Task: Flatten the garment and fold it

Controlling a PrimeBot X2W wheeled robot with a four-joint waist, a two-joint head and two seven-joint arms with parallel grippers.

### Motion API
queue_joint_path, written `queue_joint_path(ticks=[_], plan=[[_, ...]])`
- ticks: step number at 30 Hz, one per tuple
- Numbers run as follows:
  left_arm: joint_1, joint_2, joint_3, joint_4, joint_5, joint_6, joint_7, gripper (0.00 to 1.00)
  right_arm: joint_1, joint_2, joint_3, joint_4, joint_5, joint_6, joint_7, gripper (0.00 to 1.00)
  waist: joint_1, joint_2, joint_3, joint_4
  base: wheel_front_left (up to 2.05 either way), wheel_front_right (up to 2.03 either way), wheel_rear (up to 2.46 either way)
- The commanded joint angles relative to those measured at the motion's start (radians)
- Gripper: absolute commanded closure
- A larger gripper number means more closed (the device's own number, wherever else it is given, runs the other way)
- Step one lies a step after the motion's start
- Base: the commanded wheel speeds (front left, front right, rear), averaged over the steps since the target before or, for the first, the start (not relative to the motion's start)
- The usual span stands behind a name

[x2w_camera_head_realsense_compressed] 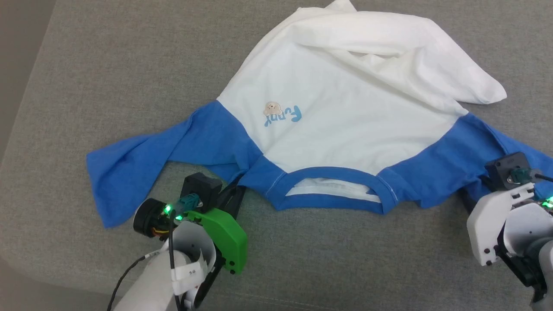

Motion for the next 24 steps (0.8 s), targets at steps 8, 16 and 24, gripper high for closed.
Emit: queue_joint_path(ticks=[8,16,24], plan=[[0.004,-0.018,0.036,0.002,-0.055,0.001,-0.067,1.00,-0.001,0.046,-0.043,0.044,-0.009,-0.001,-0.089,1.00,0.0000,0.0000,-0.037,-0.003,0.00,0.00,0.00],[0.067,-0.068,0.122,-0.035,-0.139,0.025,-0.215,1.00,0.021,0.189,-0.155,-0.019,-0.018,-0.001,-0.292,1.00,0.0000,0.0000,-0.131,-0.045,0.00,0.00,0.00],[0.005,-0.057,0.148,-0.067,-0.157,0.014,-0.215,1.00,-0.063,0.250,-0.160,-0.064,-0.030,-0.001,-0.415,1.00,0.0000,0.0000,-0.268,-0.096,0.00,0.00,0.00]])
